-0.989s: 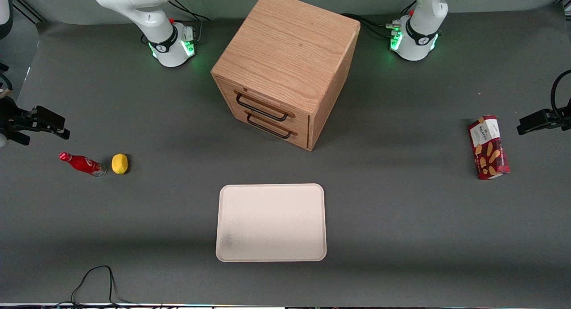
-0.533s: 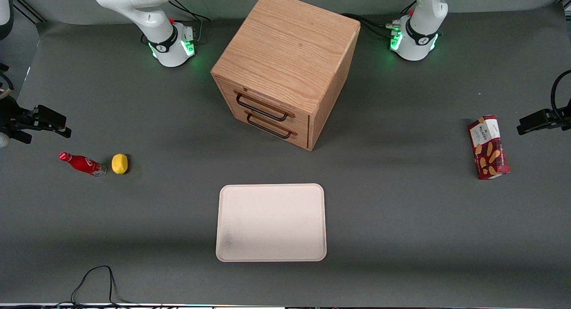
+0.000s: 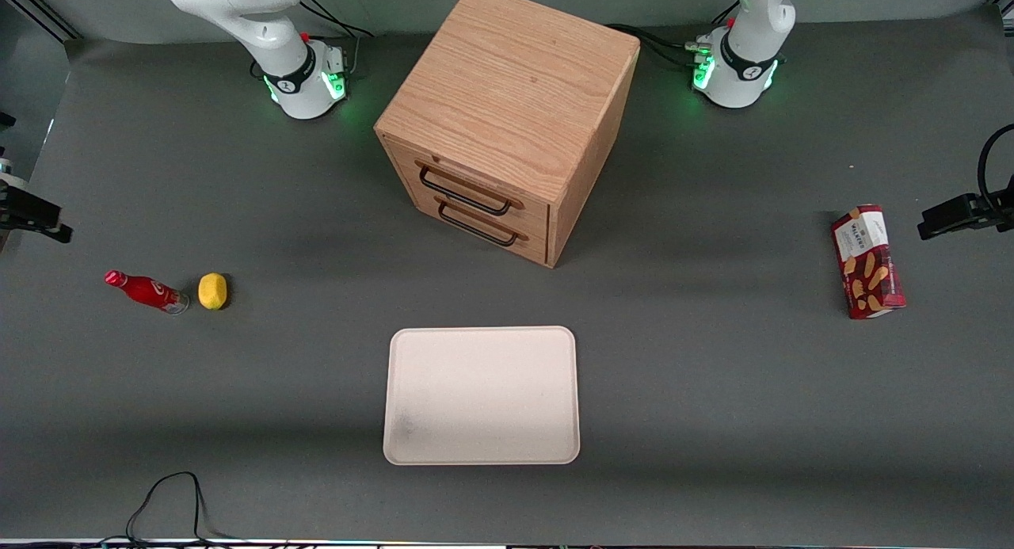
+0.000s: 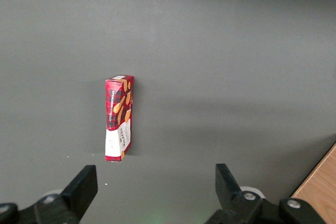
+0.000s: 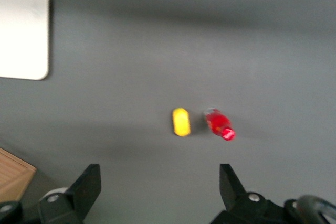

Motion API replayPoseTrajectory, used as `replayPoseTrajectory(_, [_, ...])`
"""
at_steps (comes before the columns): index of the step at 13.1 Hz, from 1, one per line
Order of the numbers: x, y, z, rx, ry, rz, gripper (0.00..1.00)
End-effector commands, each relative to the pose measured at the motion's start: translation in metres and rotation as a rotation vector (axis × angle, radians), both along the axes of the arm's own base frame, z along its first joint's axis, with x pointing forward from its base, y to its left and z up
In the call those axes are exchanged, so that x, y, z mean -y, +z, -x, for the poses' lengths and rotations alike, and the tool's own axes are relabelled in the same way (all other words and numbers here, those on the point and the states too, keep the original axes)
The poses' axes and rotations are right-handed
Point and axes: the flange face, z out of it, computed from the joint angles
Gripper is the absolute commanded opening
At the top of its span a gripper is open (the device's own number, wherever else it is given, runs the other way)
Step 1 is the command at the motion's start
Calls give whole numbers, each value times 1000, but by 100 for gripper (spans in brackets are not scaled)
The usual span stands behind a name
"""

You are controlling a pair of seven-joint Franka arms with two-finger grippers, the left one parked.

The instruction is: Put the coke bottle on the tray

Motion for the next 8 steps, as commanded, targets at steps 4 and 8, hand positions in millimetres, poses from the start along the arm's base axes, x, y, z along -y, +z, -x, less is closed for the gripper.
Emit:
replayPoseTrajectory(4, [101,-13,49,5,96,-8,100])
replayPoseTrajectory(8, [134,-29,69,8,117,-24,100])
